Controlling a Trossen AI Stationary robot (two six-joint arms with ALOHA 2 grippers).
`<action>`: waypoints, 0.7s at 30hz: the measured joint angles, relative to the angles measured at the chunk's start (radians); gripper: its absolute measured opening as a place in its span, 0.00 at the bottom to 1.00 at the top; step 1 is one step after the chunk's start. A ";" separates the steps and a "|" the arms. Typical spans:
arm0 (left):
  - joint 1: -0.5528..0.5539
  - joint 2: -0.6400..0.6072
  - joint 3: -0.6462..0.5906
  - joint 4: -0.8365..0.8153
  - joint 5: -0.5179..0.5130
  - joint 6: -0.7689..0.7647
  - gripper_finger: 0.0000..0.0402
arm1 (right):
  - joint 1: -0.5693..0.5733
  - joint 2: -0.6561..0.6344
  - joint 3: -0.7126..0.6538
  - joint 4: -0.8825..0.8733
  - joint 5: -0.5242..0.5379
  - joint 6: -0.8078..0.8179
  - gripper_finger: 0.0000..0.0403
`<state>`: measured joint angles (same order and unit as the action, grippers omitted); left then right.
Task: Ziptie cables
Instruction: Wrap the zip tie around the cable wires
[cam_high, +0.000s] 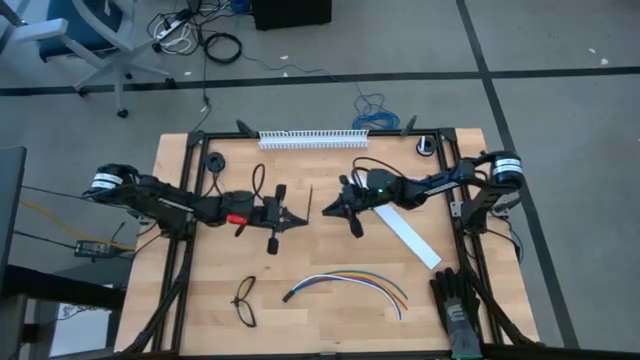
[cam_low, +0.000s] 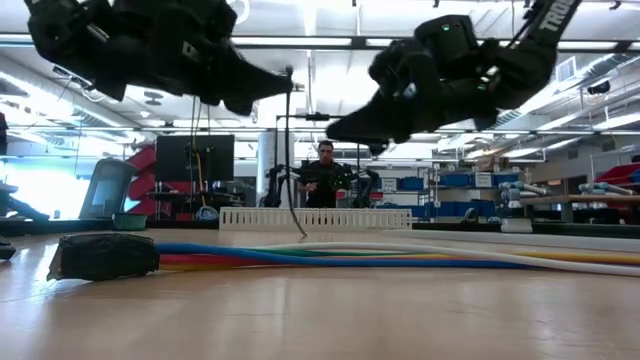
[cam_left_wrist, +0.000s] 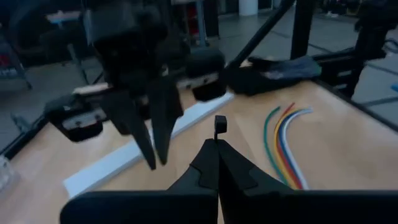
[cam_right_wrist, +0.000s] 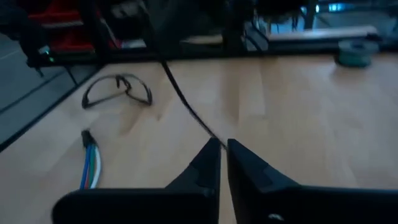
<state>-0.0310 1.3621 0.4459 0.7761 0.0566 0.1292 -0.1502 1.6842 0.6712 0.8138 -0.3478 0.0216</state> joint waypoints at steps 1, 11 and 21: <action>0.018 0.000 -0.002 -0.004 0.030 0.007 0.00 | 0.000 0.013 0.015 0.002 -0.016 -0.005 0.07; 0.145 0.000 0.000 0.027 0.281 0.023 0.00 | -0.031 0.160 0.201 -0.003 -0.152 -0.075 0.21; 0.157 0.000 0.001 0.041 0.299 0.022 0.00 | -0.043 0.195 0.277 -0.061 -0.328 -0.105 0.17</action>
<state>0.1257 1.3621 0.4465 0.8175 0.3552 0.1513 -0.1927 1.8790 0.9478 0.7531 -0.6754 -0.0834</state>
